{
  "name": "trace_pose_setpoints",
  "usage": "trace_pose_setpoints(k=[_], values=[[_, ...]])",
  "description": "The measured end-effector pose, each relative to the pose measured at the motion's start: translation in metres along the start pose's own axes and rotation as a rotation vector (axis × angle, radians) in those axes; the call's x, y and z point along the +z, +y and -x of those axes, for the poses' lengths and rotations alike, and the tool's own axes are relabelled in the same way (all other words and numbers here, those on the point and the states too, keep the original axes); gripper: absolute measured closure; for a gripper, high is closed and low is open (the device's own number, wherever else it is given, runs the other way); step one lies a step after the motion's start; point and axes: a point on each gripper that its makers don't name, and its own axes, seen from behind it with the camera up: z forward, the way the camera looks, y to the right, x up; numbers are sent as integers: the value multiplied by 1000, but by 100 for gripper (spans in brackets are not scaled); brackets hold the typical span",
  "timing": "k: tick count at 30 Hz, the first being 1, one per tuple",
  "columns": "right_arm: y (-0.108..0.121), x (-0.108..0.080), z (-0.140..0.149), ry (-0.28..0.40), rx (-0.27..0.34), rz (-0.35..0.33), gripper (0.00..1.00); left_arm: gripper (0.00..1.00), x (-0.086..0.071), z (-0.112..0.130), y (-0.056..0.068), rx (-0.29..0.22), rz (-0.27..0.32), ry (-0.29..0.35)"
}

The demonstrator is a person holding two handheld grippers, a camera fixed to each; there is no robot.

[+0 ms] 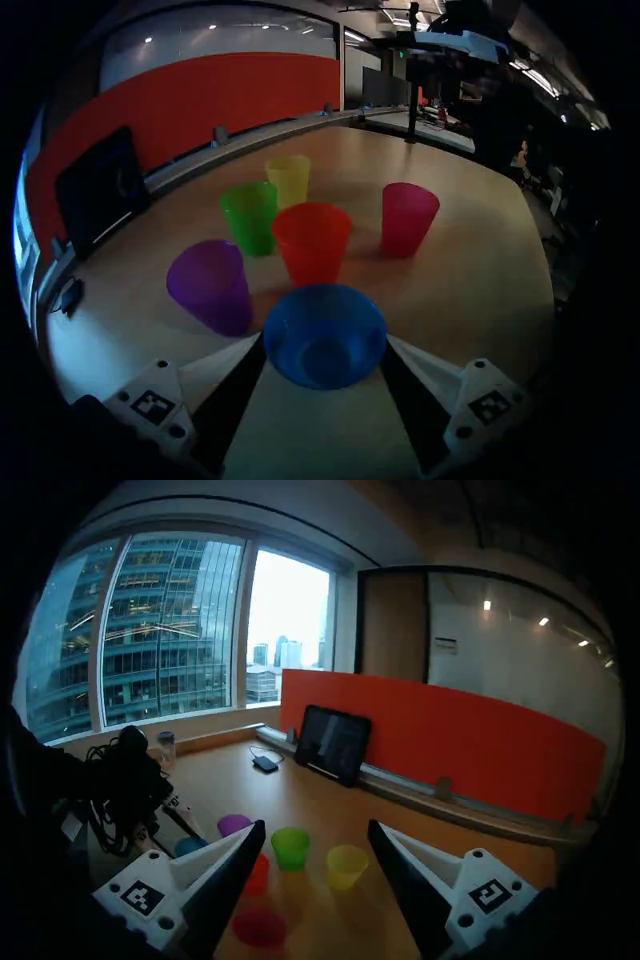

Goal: Pour water

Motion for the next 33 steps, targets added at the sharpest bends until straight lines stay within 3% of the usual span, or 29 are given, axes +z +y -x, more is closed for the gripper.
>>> trace_pose_setpoints(k=[1,13,25,33], values=[[0,0,0,0,1,0,1,14,0,0,0,0,-1,0],[2,4,1,-3,5,-3,1,15,-5,-5,-2,-6,-9,21],[1,15,7,-20,-10,-9,1,15,-36,-40,-11,-23,-38,138],[0,27,11,-37,-21,-25,1,15,-57,-67,-28,-47,-84,231]])
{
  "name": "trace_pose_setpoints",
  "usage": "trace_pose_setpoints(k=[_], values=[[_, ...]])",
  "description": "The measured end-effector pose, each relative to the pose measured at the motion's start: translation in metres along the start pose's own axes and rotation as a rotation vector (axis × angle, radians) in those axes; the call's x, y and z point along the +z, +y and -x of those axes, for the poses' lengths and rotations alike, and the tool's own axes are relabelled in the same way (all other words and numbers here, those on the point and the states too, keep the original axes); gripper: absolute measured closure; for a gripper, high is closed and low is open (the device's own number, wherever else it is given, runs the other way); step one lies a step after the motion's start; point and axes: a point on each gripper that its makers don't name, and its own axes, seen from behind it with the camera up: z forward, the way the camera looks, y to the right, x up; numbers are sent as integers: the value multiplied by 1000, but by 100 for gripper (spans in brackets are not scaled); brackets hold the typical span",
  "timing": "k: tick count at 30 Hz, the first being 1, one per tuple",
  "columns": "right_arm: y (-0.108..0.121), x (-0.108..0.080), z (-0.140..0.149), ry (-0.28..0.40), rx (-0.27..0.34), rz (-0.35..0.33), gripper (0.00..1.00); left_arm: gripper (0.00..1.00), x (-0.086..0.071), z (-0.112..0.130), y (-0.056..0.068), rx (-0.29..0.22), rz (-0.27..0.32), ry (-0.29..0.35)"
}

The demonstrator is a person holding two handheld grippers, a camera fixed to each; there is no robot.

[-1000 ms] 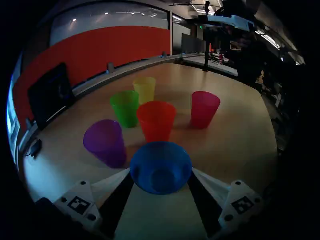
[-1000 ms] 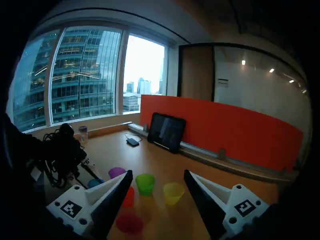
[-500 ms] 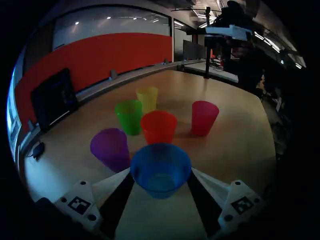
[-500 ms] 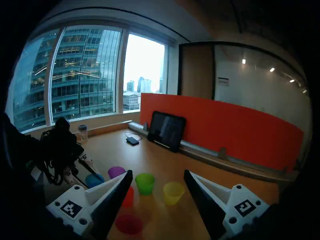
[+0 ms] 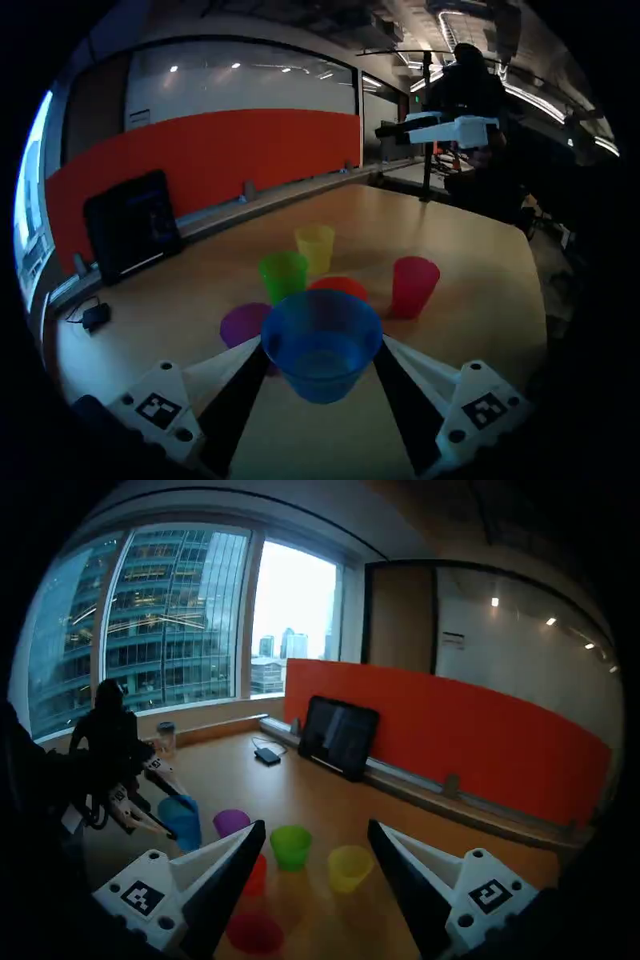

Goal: Pour water

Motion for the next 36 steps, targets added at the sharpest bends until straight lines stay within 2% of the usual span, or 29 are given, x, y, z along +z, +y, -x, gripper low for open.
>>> trace_pose_setpoints(k=[6,12,24,36], values=[[1,11,4,-18,-12,-13,1,15,-12,-23,-12,-22,-26,71],[2,25,9,-41,-17,-28,1,15,-24,-41,-22,-17,-57,120],[6,54,10,-81,-27,-65,1,15,-40,-74,-26,-5,-84,204],[7,83,43,-194,-69,-113,1,15,-52,-100,-30,0,-111,281]])
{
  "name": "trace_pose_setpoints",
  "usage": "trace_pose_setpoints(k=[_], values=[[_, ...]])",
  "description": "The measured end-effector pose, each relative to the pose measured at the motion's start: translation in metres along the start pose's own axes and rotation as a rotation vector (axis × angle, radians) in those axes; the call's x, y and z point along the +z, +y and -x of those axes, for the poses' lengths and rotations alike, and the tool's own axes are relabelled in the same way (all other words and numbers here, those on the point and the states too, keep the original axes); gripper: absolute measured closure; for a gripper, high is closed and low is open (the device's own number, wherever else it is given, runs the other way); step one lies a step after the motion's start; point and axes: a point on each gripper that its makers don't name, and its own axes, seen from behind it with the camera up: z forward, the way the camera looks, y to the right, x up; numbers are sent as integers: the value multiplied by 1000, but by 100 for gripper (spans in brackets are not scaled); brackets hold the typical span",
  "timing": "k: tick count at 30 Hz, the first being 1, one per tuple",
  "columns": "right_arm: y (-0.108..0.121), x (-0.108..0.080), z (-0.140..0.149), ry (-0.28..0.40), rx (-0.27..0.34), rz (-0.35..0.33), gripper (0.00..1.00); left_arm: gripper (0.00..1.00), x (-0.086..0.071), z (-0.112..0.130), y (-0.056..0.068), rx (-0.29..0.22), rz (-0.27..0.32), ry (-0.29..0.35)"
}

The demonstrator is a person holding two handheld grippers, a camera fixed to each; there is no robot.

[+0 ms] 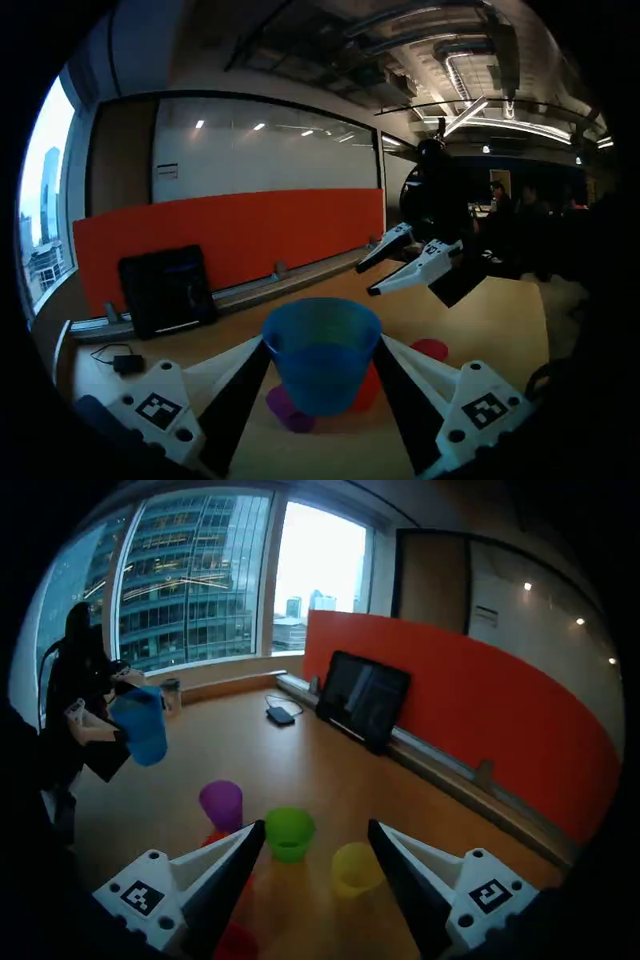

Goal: Pour water

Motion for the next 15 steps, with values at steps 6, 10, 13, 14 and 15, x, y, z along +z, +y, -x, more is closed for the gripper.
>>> trace_pose_setpoints(k=[6,10,13,14,15], values=[[0,16,13,-54,-25,-23,1,15,-2,-13,3,7,-3,29],[-1,26,18,-84,-39,-42,0,15,-4,-19,4,14,-4,41],[-3,32,21,-106,-49,-56,0,15,-4,-22,5,19,-6,50],[-4,34,22,-112,-52,-61,0,15,-4,-24,5,19,-7,53],[-5,37,24,-121,-56,-66,0,15,-4,-25,5,20,-7,55]])
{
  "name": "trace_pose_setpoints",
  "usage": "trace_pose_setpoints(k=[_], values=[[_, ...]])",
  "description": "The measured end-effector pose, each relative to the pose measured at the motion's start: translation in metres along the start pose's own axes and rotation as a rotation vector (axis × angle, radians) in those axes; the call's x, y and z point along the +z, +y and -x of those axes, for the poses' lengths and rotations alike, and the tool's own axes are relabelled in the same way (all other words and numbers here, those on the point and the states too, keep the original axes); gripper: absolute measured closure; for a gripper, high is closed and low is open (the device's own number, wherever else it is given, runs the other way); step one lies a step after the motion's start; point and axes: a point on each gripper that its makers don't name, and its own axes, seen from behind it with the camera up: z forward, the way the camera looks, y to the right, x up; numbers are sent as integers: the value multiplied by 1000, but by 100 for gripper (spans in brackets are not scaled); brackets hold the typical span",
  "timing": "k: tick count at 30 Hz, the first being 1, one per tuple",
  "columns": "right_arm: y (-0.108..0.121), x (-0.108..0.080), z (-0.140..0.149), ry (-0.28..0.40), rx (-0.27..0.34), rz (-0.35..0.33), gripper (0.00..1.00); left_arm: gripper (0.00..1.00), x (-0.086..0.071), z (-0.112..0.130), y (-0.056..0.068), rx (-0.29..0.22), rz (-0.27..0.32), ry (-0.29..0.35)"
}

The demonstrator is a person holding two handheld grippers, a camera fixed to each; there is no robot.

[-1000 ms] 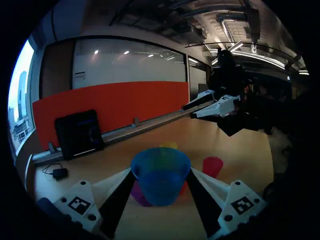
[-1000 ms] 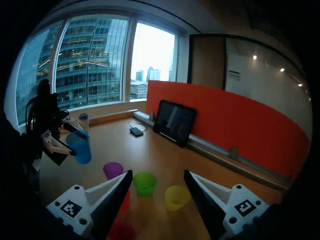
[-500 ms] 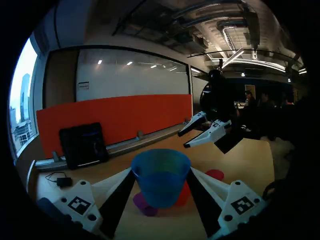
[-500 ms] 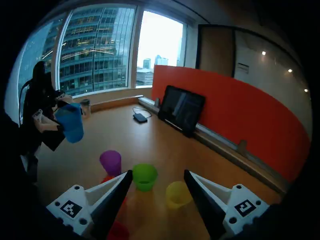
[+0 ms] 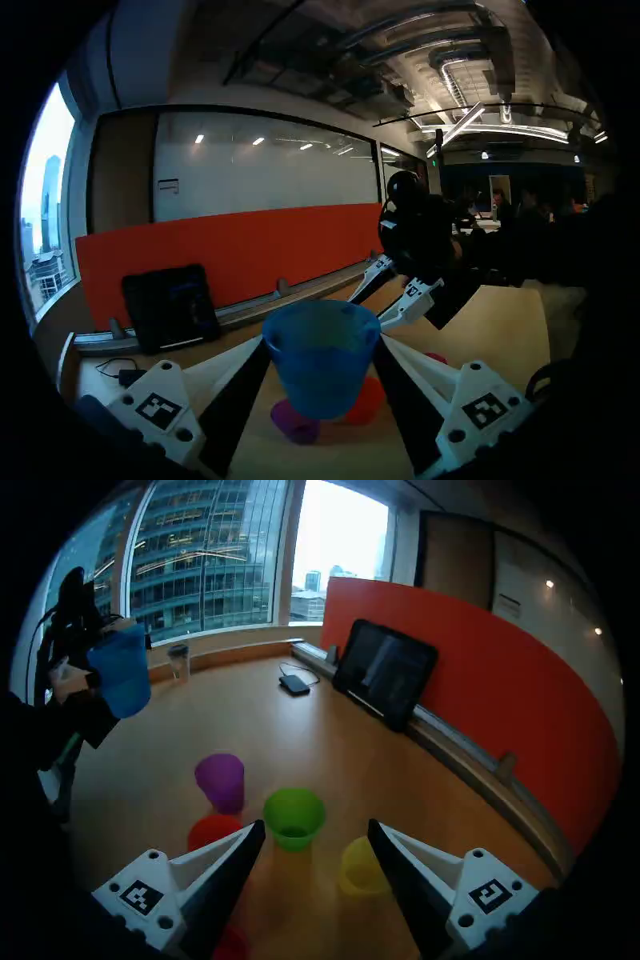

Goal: Pour water

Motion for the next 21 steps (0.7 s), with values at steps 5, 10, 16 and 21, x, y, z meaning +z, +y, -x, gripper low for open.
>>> trace_pose_setpoints(k=[5,10,16,21], values=[[-4,14,7,-47,-23,-19,0,15,0,-4,1,-3,-1,8],[-10,29,13,-96,-45,-42,0,15,-1,-6,1,-2,-4,10],[-17,45,20,-155,-70,-69,0,15,-2,-5,0,0,-7,11],[-20,55,26,-199,-95,-82,0,15,-4,-4,-3,-1,-10,10]])
